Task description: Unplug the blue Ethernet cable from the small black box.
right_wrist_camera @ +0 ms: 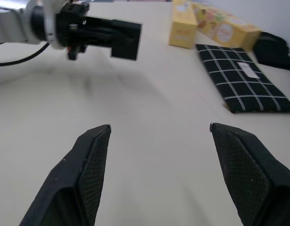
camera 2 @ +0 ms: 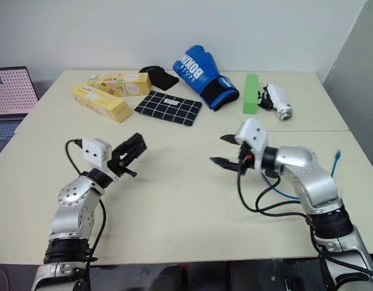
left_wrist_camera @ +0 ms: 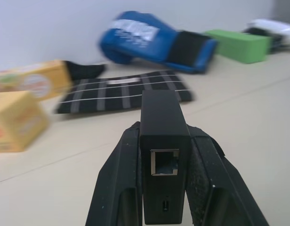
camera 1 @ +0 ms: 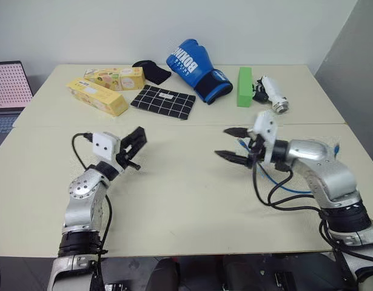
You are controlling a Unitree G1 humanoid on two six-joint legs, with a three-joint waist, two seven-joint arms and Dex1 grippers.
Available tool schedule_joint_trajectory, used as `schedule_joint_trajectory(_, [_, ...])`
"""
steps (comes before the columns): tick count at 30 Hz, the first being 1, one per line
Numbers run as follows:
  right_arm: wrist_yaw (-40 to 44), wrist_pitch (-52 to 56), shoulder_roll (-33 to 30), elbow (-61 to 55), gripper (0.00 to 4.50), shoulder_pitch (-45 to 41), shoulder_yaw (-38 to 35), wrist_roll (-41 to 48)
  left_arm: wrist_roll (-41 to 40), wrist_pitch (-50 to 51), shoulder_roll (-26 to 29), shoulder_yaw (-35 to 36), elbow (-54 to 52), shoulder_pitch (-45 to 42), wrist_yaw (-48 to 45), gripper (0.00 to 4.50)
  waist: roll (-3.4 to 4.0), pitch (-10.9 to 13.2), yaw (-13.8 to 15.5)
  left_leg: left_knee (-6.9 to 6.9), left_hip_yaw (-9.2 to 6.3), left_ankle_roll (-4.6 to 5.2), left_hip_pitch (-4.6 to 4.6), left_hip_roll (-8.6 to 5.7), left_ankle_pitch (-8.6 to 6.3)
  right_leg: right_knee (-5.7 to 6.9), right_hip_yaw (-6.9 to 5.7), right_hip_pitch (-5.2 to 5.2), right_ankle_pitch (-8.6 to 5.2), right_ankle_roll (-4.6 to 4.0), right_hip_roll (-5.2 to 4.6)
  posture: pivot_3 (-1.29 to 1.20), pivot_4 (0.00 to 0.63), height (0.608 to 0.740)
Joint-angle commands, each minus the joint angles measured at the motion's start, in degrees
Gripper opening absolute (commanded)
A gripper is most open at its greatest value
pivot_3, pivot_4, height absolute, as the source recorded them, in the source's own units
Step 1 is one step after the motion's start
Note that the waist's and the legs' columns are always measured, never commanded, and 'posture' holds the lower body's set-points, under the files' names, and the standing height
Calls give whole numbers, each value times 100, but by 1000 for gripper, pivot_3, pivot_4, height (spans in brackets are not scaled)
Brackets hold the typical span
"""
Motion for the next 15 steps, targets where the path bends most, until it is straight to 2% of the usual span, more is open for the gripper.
schedule_joint_trajectory(1, [-39, 151, 284, -135, 3569, -394, 287, -133, 390, -907, -89, 98, 861, -199, 591, 793, 0, 0, 4, 0, -1, 0, -2, -1, 0, 0, -1, 0, 0, 0, 0, 0, 150, 740])
schedule_joint_trajectory(6, [46, 449, 489, -167, 3569, -569, 431, -77, 514, -1419, -146, 127, 1773, -345, 954, 793, -6, -4, 22, 11, -8, 0, -13, -3, 0, -2, -9, -1, 1, 2, -6, 0, 150, 740])
schedule_joint_trajectory(11, [81, 548, 512, -180, 3569, -589, 446, -99, 256, -1462, -258, 158, 1999, -356, 750, 793, -6, -4, 14, 23, -12, 0, -12, -6, 0, 10, -11, 0, 1, 3, -7, 0, 150, 740])
schedule_joint_trajectory(13, [92, 572, 494, -212, 3651, -573, 444, -102, 106, -1415, -301, 195, 1977, -309, 620, 1494, -6, -4, 9, 27, -12, 0, -11, -7, 0, 20, -11, 0, 1, 3, -6, 0, 150, 740])
schedule_joint_trajectory(15, [102, 601, 479, -246, 3651, -561, 442, -98, -23, -1323, -338, 223, 1869, -226, 513, 1885, -6, -4, 5, 32, -13, 0, -11, -7, 0, 25, -11, 0, 1, 3, -5, 0, 150, 740])
